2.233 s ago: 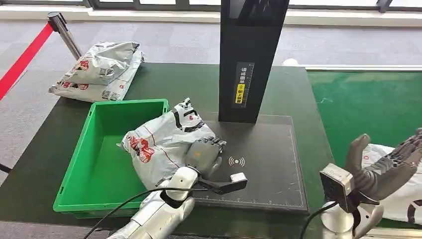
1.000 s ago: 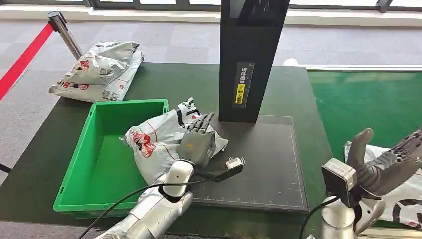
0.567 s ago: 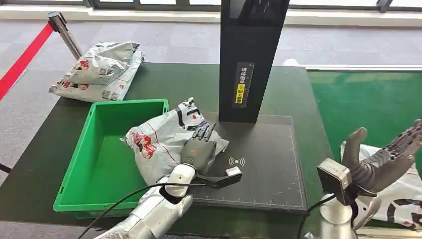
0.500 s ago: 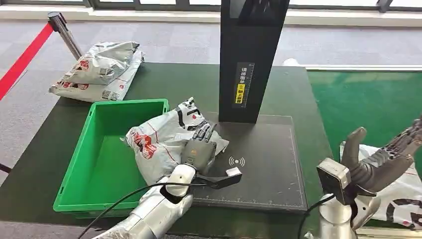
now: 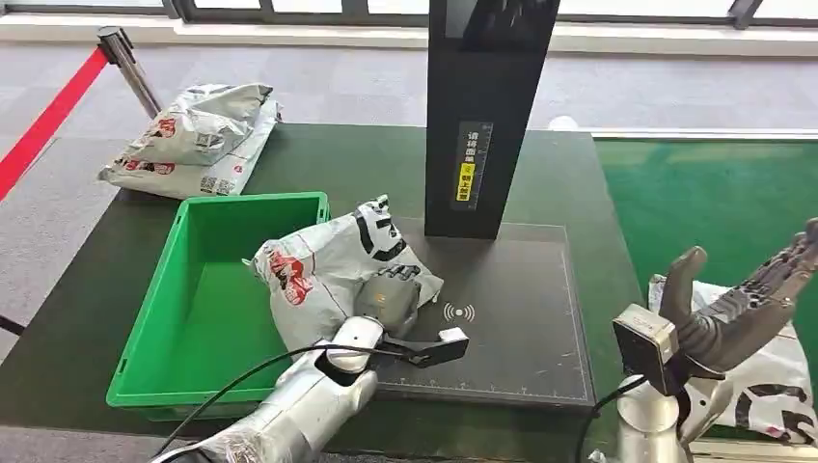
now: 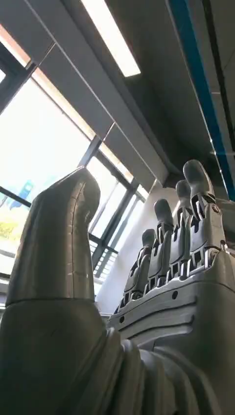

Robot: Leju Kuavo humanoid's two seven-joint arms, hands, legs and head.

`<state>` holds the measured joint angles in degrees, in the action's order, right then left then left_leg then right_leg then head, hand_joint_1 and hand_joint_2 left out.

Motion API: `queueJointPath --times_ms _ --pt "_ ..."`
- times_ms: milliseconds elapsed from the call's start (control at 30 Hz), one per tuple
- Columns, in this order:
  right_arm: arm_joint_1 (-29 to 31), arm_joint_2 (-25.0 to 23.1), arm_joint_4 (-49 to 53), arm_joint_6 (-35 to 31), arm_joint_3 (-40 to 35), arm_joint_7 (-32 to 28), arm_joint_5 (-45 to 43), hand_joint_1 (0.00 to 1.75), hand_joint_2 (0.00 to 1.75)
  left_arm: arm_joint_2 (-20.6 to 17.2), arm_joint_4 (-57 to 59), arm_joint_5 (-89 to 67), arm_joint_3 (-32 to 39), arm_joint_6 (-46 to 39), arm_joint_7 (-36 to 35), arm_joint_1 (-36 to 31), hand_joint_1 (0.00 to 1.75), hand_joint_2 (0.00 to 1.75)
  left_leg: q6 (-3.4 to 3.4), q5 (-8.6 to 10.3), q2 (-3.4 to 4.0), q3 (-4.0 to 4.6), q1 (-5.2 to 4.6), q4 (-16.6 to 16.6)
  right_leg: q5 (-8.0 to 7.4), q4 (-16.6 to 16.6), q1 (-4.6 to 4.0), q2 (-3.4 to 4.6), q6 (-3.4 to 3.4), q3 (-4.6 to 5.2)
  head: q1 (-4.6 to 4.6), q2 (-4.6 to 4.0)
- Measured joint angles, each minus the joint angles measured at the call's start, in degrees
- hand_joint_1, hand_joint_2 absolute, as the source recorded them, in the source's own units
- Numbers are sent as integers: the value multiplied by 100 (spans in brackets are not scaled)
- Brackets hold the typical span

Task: Moved the parcel from conveyor to table for the left to box.

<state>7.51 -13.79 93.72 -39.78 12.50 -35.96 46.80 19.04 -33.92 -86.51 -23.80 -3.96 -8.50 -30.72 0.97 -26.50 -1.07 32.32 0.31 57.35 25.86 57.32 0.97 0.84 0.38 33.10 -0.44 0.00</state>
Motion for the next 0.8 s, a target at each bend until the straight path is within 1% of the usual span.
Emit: queueJointPath --times_ms 433,533,733,767,800 --pt "-38 0 4 0 -2 29 2 0 175 66 120 -9 118 107 26 -72 175 175 -1 0 0 -20 0 0 -2 -1 0 1 1 -18 0 0" --pt "-95 0 81 0 -2 29 0 0 175 61 109 -9 52 -353 -254 -53 175 175 -1 1 1 -17 0 0 -2 -1 0 1 1 -12 0 0" --pt "-249 0 280 0 -2 105 -11 0 175 -11 26 -9 -232 -823 -645 -20 175 175 0 1 3 -7 0 0 -2 1 -1 3 1 2 0 0" --pt "-270 0 308 0 -2 114 -13 0 175 -42 -11 -9 -309 -1072 -779 -5 175 175 0 1 3 -3 0 0 -3 1 -1 3 0 7 0 0" --pt "-289 0 338 0 0 118 -28 0 175 -81 -84 -9 -405 -1493 -941 19 175 175 1 2 3 1 0 1 -4 3 -1 4 -2 13 0 0"
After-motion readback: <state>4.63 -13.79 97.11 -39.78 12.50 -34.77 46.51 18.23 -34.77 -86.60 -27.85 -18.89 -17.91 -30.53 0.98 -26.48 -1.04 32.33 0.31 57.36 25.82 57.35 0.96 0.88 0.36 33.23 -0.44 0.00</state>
